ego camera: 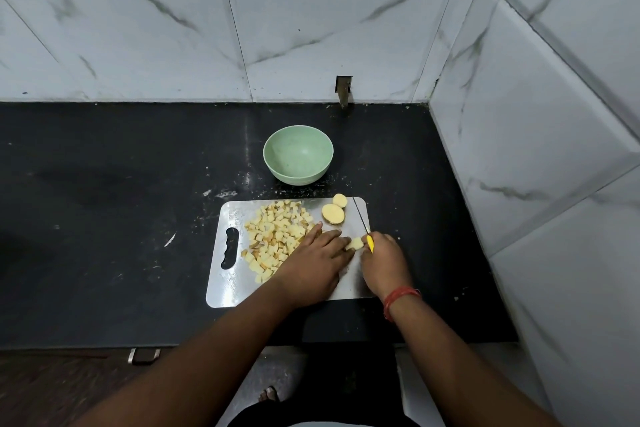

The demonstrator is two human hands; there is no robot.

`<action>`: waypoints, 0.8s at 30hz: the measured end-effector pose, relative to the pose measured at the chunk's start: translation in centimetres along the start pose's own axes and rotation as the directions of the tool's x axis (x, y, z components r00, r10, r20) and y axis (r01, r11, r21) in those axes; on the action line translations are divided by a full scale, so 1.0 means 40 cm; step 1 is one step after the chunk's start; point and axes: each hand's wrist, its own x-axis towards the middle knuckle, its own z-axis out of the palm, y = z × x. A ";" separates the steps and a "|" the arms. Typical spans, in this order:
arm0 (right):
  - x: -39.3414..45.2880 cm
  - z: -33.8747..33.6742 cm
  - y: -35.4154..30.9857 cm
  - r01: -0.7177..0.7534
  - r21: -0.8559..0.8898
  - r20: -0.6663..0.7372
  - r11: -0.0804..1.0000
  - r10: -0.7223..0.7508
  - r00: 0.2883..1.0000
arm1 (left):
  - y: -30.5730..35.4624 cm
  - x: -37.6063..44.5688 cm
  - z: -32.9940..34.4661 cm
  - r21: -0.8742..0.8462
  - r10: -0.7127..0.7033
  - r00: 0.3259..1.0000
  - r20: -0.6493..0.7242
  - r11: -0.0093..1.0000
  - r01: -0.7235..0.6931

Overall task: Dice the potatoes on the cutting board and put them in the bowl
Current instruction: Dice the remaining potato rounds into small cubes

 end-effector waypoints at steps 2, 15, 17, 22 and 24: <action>0.000 0.000 -0.002 -0.005 0.002 0.002 1.000 0.005 1.000 | -0.007 0.000 -0.002 -0.008 0.021 1.000 -0.006 1.000 -0.021; -0.077 -0.047 0.008 0.030 0.028 0.092 0.999 -0.032 0.995 | -0.025 0.002 -0.009 -0.006 0.066 0.996 0.066 0.998 -0.065; -0.104 -0.054 0.014 0.049 -0.089 0.147 0.995 -0.036 0.989 | -0.021 0.000 -0.007 0.000 0.059 0.996 0.068 0.998 -0.059; -0.130 -0.056 0.002 0.058 -0.255 0.247 0.965 0.007 0.969 | -0.012 0.001 -0.008 0.041 0.058 0.997 0.045 0.997 -0.060; -0.128 -0.055 -0.008 0.028 -0.287 0.274 0.958 0.054 0.960 | -0.010 0.004 -0.007 0.069 0.063 0.997 0.040 0.995 -0.066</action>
